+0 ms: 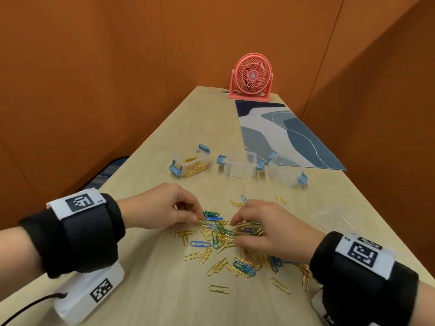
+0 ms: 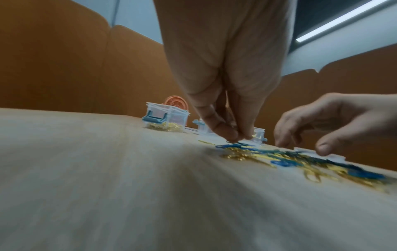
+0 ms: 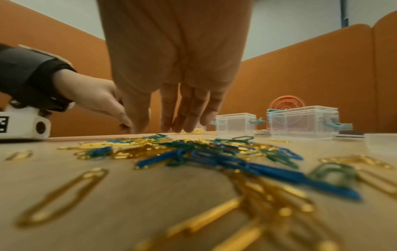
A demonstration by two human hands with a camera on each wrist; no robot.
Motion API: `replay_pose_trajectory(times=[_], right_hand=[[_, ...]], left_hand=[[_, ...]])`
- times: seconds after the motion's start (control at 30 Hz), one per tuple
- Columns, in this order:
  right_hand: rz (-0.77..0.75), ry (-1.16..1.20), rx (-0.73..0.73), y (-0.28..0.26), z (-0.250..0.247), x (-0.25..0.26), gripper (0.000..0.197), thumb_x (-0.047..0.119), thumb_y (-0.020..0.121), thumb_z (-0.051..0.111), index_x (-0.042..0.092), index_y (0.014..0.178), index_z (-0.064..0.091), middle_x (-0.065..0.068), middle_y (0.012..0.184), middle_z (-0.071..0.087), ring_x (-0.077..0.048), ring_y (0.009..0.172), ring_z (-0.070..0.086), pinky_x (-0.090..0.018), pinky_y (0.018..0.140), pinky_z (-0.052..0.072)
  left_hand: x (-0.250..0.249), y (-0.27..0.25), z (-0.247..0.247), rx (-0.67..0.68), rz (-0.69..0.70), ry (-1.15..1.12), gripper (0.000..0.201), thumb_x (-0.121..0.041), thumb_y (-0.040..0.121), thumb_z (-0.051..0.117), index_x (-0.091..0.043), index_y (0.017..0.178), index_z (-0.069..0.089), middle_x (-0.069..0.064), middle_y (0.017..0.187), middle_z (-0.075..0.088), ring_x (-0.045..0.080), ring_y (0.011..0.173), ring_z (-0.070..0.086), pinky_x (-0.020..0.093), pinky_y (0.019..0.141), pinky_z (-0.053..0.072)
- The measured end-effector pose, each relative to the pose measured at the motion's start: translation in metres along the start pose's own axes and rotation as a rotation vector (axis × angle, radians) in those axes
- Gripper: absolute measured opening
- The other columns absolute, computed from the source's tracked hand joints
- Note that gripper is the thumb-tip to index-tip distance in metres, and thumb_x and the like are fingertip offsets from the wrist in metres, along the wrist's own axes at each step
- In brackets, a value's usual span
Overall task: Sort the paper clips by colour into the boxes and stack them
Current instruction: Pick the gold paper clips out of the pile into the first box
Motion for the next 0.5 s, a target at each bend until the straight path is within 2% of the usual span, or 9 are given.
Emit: replay_pose_trajectory(times=[0.07, 0.1, 0.17, 0.23, 0.37, 0.5], right_hand=[[-0.018, 0.003, 0.084, 0.002, 0.004, 0.004, 0.046, 0.047, 0.078, 0.067, 0.028, 0.12, 0.06, 0.011, 0.112, 0.053, -0.003, 0.103, 0.048, -0.019, 0.092, 0.041], [-0.008, -0.003, 0.095, 0.003, 0.005, 0.005, 0.047, 0.046, 0.078, 0.068, 0.027, 0.12, 0.06, 0.011, 0.108, 0.054, -0.002, 0.097, 0.048, -0.018, 0.09, 0.042], [0.034, 0.015, 0.057, 0.004, 0.005, 0.002, 0.034, 0.037, 0.08, 0.069, 0.025, 0.112, 0.064, 0.012, 0.091, 0.055, 0.0, 0.079, 0.049, -0.016, 0.078, 0.043], [0.083, 0.019, 0.017, 0.005, 0.005, -0.002, 0.019, 0.028, 0.083, 0.067, 0.021, 0.101, 0.067, 0.012, 0.078, 0.055, -0.001, 0.069, 0.05, -0.013, 0.069, 0.042], [0.118, -0.002, -0.031, 0.004, 0.004, -0.006, 0.011, 0.018, 0.087, 0.059, 0.017, 0.091, 0.068, 0.006, 0.08, 0.061, -0.009, 0.074, 0.056, -0.02, 0.073, 0.048], [0.097, 0.008, -0.086, 0.0, 0.0, -0.004, 0.014, 0.015, 0.086, 0.055, 0.017, 0.088, 0.068, 0.004, 0.082, 0.066, -0.012, 0.075, 0.06, -0.024, 0.072, 0.051]], left_hand=[[-0.006, 0.003, 0.005, 0.011, 0.033, 0.055, 0.012, -0.026, 0.084, 0.068, -0.036, 0.09, 0.071, -0.023, 0.077, 0.064, -0.005, 0.076, 0.059, 0.005, 0.068, 0.042], [-0.008, 0.004, 0.007, 0.03, 0.036, 0.081, 0.012, -0.027, 0.084, 0.068, -0.033, 0.093, 0.072, -0.024, 0.08, 0.063, -0.004, 0.079, 0.06, 0.005, 0.07, 0.043], [-0.011, 0.008, 0.012, 0.059, 0.024, 0.136, 0.015, -0.026, 0.085, 0.067, -0.028, 0.098, 0.073, -0.022, 0.088, 0.063, 0.001, 0.085, 0.061, 0.007, 0.076, 0.045], [-0.012, 0.01, 0.013, 0.032, 0.016, 0.173, 0.015, -0.025, 0.087, 0.064, -0.025, 0.1, 0.072, -0.015, 0.093, 0.065, 0.004, 0.087, 0.061, 0.011, 0.08, 0.047], [-0.009, 0.005, 0.004, -0.068, -0.01, 0.168, 0.013, -0.023, 0.09, 0.06, -0.021, 0.099, 0.069, -0.012, 0.087, 0.066, 0.001, 0.074, 0.06, 0.01, 0.074, 0.046], [0.008, -0.009, -0.009, -0.022, -0.096, 0.195, 0.01, -0.025, 0.088, 0.062, -0.034, 0.085, 0.063, -0.017, 0.084, 0.065, -0.002, 0.073, 0.059, 0.006, 0.069, 0.042]])
Point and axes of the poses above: each hand's wrist, its own y-axis towards the middle knuckle, its own z-axis out of the palm, x = y × z, the point moved 2 cm from there along y, towards the middle knuckle
